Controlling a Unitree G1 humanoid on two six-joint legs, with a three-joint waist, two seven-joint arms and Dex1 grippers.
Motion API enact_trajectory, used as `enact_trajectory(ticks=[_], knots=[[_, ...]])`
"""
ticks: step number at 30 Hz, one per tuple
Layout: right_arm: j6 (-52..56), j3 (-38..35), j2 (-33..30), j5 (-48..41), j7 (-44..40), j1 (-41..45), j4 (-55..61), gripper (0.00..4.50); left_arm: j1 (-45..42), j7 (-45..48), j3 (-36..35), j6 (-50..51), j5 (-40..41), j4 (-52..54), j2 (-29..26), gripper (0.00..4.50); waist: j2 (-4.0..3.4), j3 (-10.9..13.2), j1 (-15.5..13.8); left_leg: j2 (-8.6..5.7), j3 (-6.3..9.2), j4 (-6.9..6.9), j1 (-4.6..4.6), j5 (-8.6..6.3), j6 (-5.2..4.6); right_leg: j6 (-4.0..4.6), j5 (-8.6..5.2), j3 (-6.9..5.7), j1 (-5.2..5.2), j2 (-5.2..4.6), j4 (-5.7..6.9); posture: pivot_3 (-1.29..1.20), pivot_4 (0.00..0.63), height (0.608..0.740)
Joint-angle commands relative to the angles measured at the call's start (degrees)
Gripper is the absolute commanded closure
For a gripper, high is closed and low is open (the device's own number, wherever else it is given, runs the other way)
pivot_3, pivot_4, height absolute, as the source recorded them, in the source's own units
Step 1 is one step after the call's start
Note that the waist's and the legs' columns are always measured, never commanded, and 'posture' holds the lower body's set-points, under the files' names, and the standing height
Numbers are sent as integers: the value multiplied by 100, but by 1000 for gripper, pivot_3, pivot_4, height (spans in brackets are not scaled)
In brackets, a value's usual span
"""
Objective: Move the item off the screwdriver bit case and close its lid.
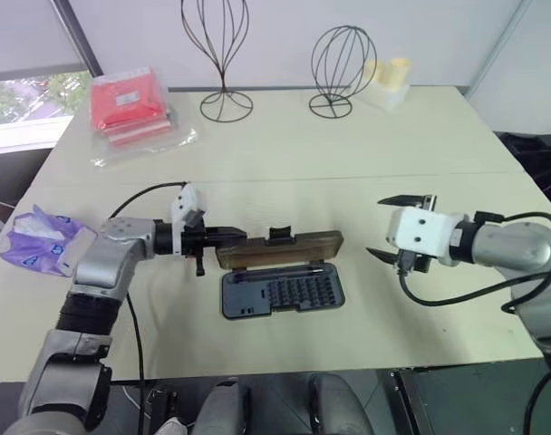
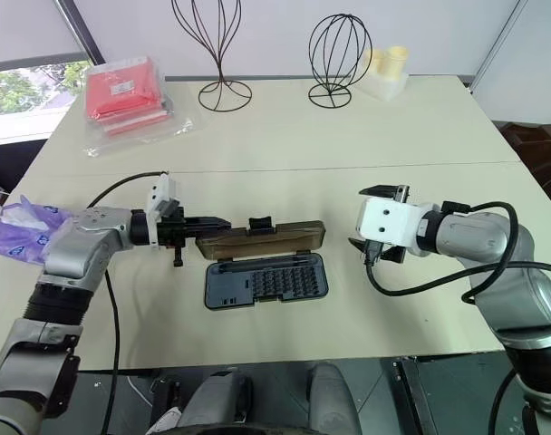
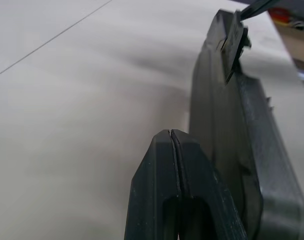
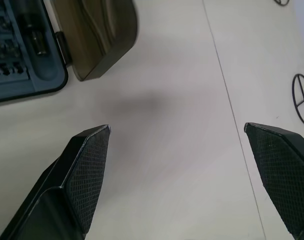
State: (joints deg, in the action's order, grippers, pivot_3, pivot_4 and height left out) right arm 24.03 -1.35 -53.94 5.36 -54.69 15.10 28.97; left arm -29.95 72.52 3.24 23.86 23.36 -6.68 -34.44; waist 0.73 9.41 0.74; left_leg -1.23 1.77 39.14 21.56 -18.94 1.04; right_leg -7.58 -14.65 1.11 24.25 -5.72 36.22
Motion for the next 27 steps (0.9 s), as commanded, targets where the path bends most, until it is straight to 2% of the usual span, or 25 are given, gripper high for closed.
enact_trajectory(ticks=[1,7,22,27], knots=[[32,-237,-124,-16,88,-149,227,50,2,122,-62,261,286,501,-125,4500,0,0,-11,0,0,0,1,0,0,0,0,0,0,0,0,0,150,740],[70,-248,-203,-47,119,-236,274,50,81,341,266,420,306,894,-167,4500,0,0,-7,-1,-1,1,0,0,0,0,0,1,-2,0,-2,0,150,740],[310,-253,-279,-133,117,-186,426,50,88,303,679,182,94,806,45,4500,1,0,-8,-1,-2,1,0,-1,-1,0,0,2,-3,0,-2,0,150,740],[498,-141,-129,-275,163,-119,512,50,455,382,1109,24,-227,871,-32,4500,-1,0,-2,-1,-3,1,-1,-1,-1,0,0,2,-3,0,-2,0,150,740]])
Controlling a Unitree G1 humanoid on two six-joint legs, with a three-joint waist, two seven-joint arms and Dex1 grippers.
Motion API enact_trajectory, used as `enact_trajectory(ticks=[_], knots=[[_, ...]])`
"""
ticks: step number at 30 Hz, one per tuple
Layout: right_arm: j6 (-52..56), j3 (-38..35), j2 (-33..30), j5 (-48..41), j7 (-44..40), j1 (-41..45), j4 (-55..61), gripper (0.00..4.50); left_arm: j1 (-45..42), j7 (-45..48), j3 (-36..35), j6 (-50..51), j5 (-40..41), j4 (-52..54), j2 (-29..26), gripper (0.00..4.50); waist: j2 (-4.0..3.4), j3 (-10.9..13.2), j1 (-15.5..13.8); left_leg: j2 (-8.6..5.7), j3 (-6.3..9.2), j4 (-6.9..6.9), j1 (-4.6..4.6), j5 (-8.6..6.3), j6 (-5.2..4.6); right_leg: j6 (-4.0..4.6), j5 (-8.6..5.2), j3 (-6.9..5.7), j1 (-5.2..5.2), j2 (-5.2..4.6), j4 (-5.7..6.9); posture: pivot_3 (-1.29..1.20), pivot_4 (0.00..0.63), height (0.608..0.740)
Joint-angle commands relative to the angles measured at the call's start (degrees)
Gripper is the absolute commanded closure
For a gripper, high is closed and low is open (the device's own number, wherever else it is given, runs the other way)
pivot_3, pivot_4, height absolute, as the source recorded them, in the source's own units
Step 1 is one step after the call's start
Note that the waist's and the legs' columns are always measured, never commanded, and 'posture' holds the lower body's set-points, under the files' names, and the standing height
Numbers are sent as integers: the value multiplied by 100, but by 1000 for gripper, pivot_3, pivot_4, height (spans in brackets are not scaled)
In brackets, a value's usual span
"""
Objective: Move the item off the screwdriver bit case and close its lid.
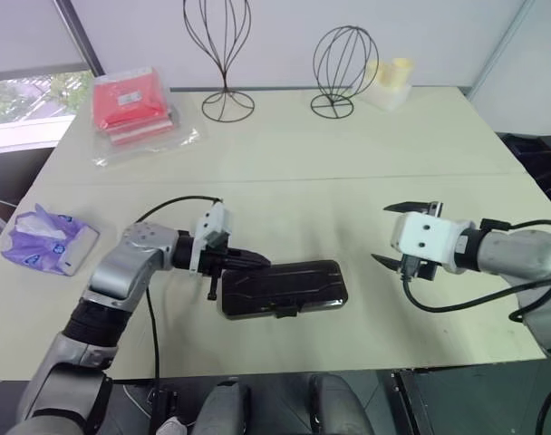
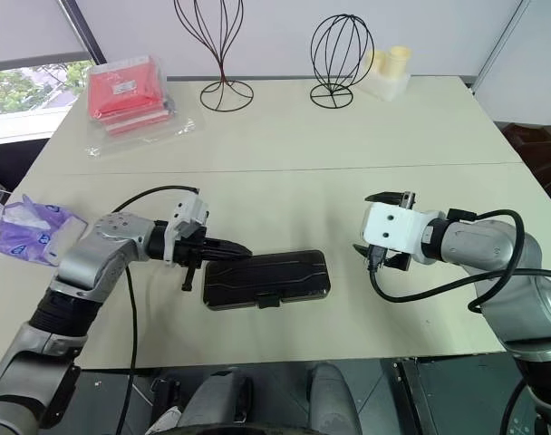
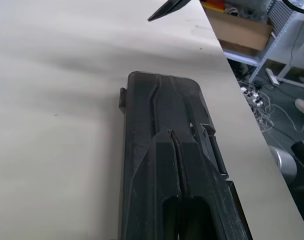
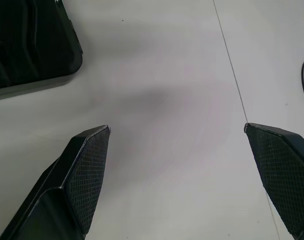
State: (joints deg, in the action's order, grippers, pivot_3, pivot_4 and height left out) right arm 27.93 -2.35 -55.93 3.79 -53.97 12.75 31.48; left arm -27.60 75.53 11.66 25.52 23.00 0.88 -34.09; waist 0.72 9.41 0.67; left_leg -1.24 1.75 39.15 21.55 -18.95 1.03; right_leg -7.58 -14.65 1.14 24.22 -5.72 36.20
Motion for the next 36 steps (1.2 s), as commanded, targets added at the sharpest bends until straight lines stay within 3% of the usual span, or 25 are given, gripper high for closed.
enact_trajectory(ticks=[1,8,14,18,21,28,36], knots=[[182,-6,155,-205,104,123,294,50,298,60,336,-190,-276,72,-83,4500,0,0,11,0,0,-1,-1,0,0,0,0,0,0,0,0,0,150,740],[781,106,793,-1084,81,224,447,50,455,-112,476,-785,-835,-503,-186,4500,-6,-6,-7,3,6,2,-16,0,-1,1,0,-1,-23,3,-3,0,150,740],[1994,-208,919,-2807,-437,334,868,50,8,-351,-12,-294,-208,-380,182,4500,-6,-6,-15,2,14,4,-16,0,-2,1,0,-4,-28,3,-3,0,150,740],[2332,-146,825,-3452,-565,225,1062,50,-390,-490,-196,72,42,-382,364,4500,4,0,-17,1,19,7,-9,-2,-5,0,0,-7,-24,3,-3,0,150,740],[2357,105,879,-3642,-495,134,1065,906,-702,-545,-157,55,-39,-690,515,4500,3,-1,-8,1,16,7,-10,-2,-5,0,0,-7,-25,3,-4,0,150,740],[2031,1308,1140,-3328,-323,255,756,4380,-1248,-447,145,-375,-523,-1672,805,4500,4,0,4,1,14,6,-8,-2,-5,0,0,-8,-18,6,-2,0,150,740],[1654,2269,1519,-2571,214,296,359,4479,-1347,-213,379,-731,-877,-2215,1022,4500,4,0,-1,1,12,7,-2,1,1,0,0,-6,-11,6,-1,0,150,740]])
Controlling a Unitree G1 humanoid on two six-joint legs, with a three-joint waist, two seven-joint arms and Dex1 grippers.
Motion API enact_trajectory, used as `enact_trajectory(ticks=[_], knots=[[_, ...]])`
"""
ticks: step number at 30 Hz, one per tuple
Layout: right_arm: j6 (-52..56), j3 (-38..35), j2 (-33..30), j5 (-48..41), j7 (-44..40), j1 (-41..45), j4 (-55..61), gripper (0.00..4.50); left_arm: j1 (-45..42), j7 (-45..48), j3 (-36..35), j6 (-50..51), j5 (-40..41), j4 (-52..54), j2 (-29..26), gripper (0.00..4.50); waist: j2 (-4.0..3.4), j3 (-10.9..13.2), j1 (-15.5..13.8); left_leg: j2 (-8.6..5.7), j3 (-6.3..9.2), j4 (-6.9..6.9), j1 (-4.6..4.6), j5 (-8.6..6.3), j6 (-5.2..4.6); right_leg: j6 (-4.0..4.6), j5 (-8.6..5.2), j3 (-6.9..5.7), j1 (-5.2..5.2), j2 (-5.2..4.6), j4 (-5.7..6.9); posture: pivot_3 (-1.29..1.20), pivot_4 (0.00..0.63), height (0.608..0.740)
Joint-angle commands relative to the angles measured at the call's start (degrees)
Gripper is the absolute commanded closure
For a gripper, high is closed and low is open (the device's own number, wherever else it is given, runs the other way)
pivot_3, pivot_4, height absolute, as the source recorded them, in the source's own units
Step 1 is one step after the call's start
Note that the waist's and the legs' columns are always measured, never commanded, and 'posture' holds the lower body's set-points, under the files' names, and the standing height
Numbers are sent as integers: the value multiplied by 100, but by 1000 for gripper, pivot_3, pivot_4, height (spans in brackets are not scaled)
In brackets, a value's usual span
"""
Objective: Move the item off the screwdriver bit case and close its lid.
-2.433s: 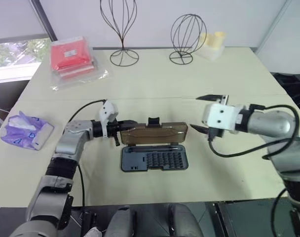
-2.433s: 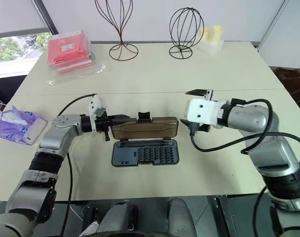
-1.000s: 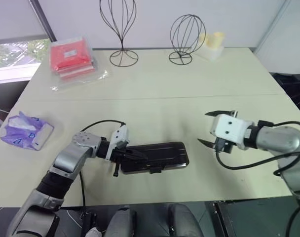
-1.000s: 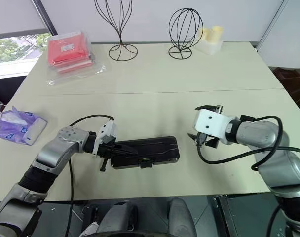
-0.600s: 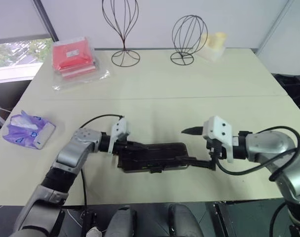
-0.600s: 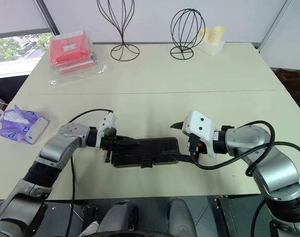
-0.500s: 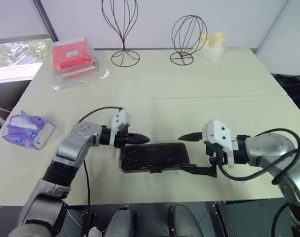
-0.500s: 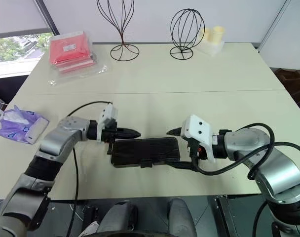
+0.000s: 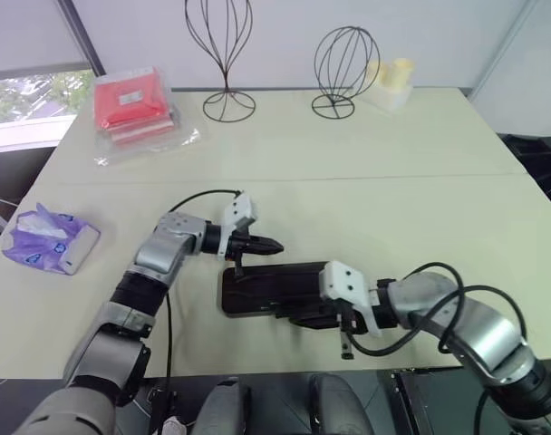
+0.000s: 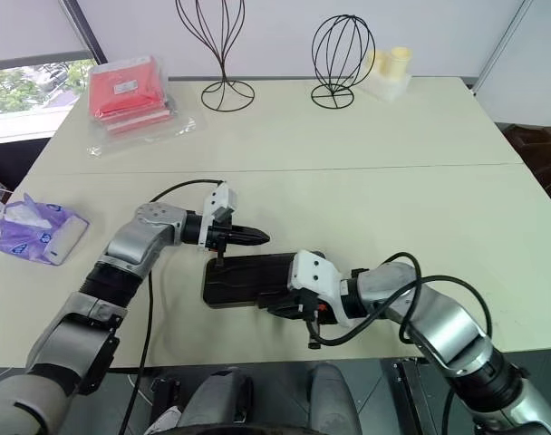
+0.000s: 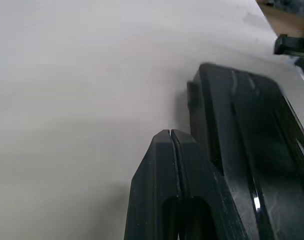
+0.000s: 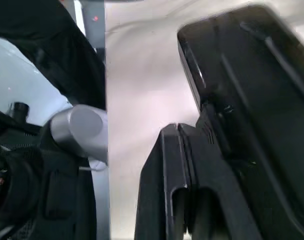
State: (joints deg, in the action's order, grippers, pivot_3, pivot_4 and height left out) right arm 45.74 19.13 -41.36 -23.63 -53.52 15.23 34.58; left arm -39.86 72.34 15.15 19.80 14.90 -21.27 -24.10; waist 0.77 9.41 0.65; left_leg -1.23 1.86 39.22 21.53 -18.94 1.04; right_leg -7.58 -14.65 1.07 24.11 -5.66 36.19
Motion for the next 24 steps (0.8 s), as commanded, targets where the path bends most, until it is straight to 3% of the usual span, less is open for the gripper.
enact_trajectory(ticks=[1,24], knots=[[-117,169,96,238,268,0,48,4479,-105,123,58,-197,-106,-34,50,4500,0,0,0,0,0,0,0,0,0,0,0,0,0,0,0,0,150,740],[-421,383,306,1468,1484,-288,-2,4479,277,416,528,-715,-619,-394,356,4500,-5,-8,-3,0,1,0,-15,-3,-6,0,0,0,-15,0,0,0,150,740]])
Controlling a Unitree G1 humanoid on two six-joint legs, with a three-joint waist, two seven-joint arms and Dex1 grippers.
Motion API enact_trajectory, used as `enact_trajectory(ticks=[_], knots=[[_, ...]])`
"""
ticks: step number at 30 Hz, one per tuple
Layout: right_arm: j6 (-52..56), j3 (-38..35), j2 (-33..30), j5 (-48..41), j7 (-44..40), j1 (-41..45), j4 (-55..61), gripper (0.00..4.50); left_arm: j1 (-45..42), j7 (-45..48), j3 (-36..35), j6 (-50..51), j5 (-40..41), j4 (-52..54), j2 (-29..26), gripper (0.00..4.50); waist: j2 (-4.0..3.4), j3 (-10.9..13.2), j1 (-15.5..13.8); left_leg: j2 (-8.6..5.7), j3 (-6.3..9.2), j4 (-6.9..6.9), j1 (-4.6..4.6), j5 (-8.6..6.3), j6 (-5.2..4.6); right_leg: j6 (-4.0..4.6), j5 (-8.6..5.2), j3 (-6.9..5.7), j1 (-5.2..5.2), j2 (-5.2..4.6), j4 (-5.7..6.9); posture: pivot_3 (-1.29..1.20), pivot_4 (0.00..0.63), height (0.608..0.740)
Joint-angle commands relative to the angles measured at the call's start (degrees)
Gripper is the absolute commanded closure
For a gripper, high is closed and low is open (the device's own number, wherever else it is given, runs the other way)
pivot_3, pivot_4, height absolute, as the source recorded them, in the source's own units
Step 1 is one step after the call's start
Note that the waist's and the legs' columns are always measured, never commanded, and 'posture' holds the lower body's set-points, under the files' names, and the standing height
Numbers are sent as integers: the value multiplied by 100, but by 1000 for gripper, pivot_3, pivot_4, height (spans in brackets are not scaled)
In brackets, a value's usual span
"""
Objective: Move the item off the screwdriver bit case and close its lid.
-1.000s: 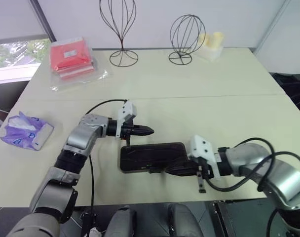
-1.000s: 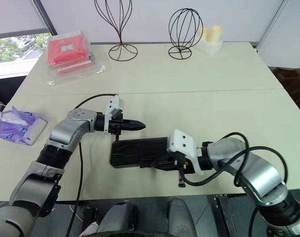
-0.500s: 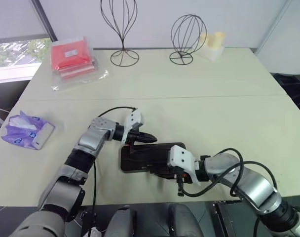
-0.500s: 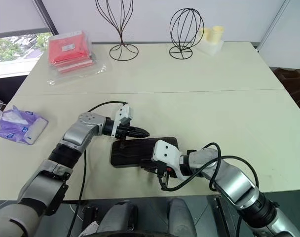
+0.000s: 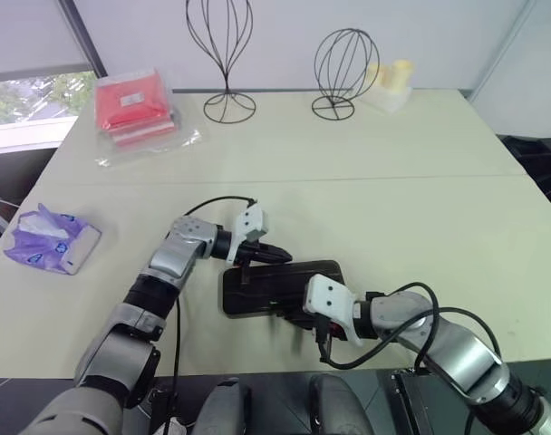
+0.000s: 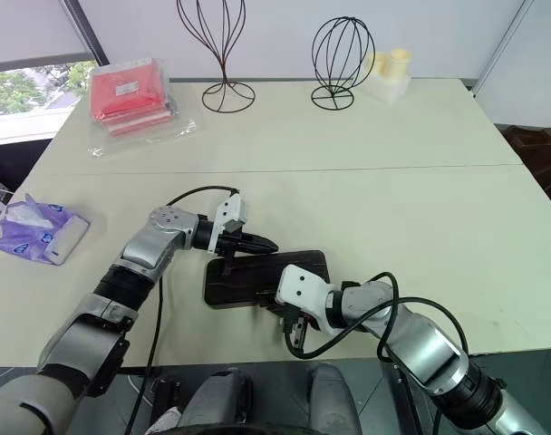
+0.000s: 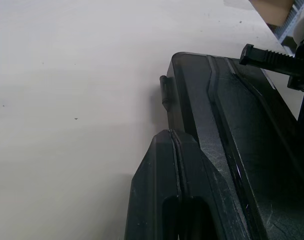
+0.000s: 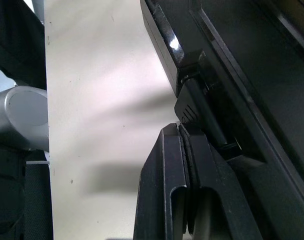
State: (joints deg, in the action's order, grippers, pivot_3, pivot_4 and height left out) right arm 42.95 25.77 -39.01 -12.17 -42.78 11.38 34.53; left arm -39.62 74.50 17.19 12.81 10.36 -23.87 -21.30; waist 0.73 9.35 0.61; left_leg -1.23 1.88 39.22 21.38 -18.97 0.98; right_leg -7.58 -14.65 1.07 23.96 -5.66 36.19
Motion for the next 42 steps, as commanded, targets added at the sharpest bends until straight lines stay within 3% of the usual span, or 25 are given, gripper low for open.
enact_trajectory(ticks=[1,31,42], knots=[[-199,-280,78,378,447,100,-1,4479,266,203,331,-23,-175,-146,76,4500,-2,-3,2,0,0,0,-1,0,0,0,0,0,-1,0,0,0,150,740],[-1092,-327,276,1174,685,469,-505,4479,418,176,290,167,-165,-20,27,4500,-2,-5,23,3,1,1,-5,1,0,0,0,0,-3,5,3,0,150,740],[-162,-1163,-715,74,-438,236,582,4479,-50,-77,-290,177,31,-185,10,4500,1,-3,2,3,3,2,2,0,-1,0,0,-1,-1,4,-1,0,150,740]])
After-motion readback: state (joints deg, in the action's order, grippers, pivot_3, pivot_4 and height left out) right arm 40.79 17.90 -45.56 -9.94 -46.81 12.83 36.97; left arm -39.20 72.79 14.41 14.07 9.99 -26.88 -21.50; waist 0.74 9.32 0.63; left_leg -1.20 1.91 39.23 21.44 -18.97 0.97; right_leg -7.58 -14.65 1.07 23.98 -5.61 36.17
